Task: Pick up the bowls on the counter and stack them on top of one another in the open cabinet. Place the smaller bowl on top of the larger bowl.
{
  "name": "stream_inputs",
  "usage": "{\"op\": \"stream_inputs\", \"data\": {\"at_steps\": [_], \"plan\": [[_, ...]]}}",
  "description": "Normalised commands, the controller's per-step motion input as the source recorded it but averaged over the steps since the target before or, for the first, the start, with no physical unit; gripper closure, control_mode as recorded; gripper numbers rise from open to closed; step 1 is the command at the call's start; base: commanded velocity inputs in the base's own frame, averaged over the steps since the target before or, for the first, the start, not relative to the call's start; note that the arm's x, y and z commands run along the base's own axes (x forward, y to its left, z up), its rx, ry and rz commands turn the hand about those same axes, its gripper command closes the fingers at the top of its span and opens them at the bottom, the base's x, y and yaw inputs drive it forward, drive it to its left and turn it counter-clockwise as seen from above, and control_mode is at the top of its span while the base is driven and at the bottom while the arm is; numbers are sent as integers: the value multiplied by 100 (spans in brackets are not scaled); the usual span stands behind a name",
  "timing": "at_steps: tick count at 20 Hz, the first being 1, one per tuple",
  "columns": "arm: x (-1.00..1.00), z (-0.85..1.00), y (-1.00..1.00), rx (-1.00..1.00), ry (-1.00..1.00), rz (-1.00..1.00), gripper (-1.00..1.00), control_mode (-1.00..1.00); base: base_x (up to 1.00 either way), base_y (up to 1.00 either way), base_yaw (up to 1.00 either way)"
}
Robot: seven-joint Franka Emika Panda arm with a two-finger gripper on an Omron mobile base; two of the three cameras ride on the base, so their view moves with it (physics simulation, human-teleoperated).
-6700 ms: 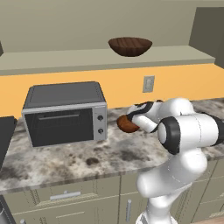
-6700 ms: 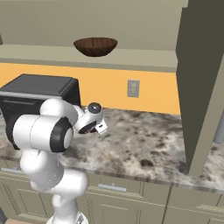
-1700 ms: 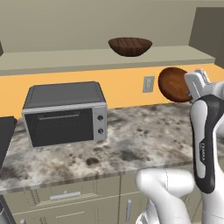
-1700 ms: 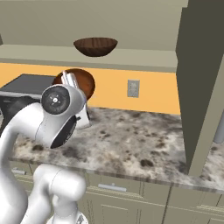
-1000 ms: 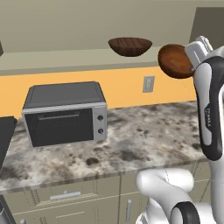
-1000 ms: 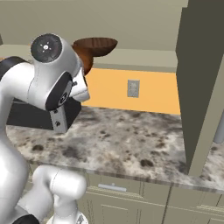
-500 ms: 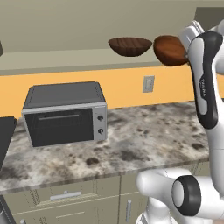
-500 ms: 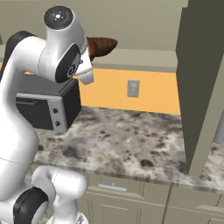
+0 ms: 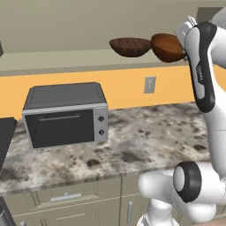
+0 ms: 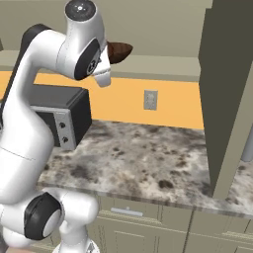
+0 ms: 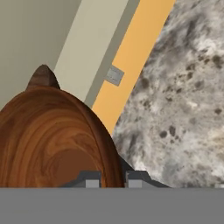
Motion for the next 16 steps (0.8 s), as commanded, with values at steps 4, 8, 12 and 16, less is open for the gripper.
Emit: {"op": "stream_inputs", "data": {"at_steps": [4,8,12,16], "plan": [[34,-10,10,0,0,0,100,-100,0,0,0],[32,-3,3,0,1,0,100,-100,0,0,0],[20,1,2,0,-3,0,100,-100,0,0,0],[28,0,4,0,-2,0,100,-100,0,0,0]]}}
